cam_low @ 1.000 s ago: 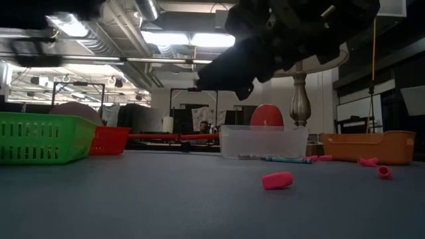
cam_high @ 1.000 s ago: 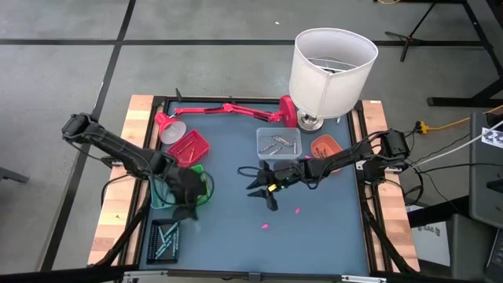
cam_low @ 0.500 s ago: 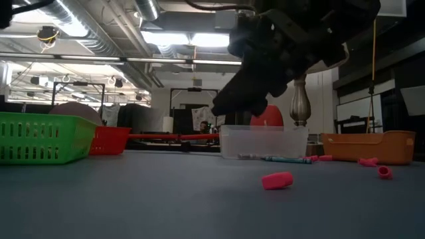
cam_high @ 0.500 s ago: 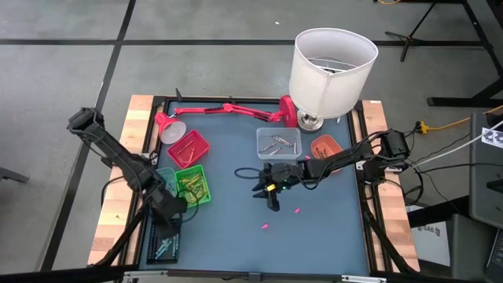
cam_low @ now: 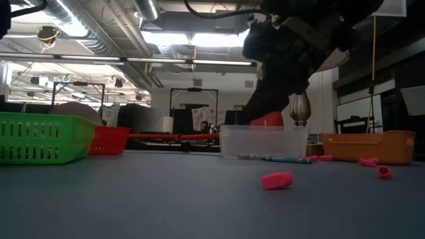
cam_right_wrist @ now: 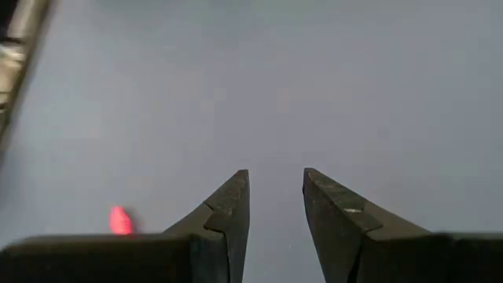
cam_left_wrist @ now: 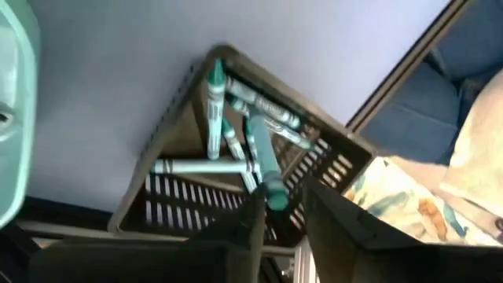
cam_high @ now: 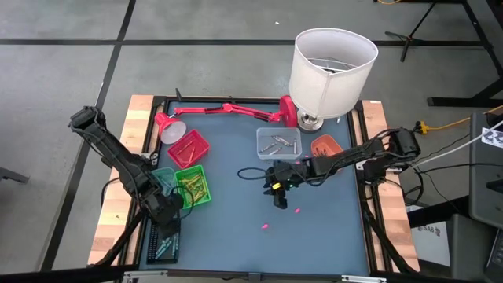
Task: Sort crayons
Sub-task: Put the dark green crayon into the black bin
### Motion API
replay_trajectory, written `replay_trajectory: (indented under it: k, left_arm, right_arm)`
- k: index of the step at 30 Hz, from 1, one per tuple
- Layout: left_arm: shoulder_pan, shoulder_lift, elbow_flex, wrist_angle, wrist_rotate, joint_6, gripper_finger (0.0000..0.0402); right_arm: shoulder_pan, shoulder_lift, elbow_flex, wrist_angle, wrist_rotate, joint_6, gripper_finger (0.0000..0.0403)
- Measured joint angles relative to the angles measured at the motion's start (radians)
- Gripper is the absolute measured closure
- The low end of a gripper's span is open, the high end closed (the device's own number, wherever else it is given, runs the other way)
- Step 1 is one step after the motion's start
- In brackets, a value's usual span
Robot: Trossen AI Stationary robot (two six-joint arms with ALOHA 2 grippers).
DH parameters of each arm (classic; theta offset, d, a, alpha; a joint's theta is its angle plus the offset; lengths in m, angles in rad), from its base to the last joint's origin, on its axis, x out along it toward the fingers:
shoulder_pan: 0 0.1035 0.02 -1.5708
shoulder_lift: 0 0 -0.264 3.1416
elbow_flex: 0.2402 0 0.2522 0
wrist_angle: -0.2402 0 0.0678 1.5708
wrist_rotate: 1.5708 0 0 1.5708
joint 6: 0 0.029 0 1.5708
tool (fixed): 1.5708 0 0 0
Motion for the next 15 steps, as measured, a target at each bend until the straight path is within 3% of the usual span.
replay_trajectory:
  k: [10, 15]
  left_arm:
    - [0.002, 0.000, 0.000, 0.001, -0.077, 0.008, 0.0288]
    - [0.002, 0.000, 0.000, 0.000, -0.139, 0.008, 0.0292]
  right_arm:
    - [0.000, -0.097, 0.000, -0.354, 0.354, 0.084, 0.0283]
    - [-0.003, -0.075, 0.000, -0.439, 0.401, 0.132, 0.0283]
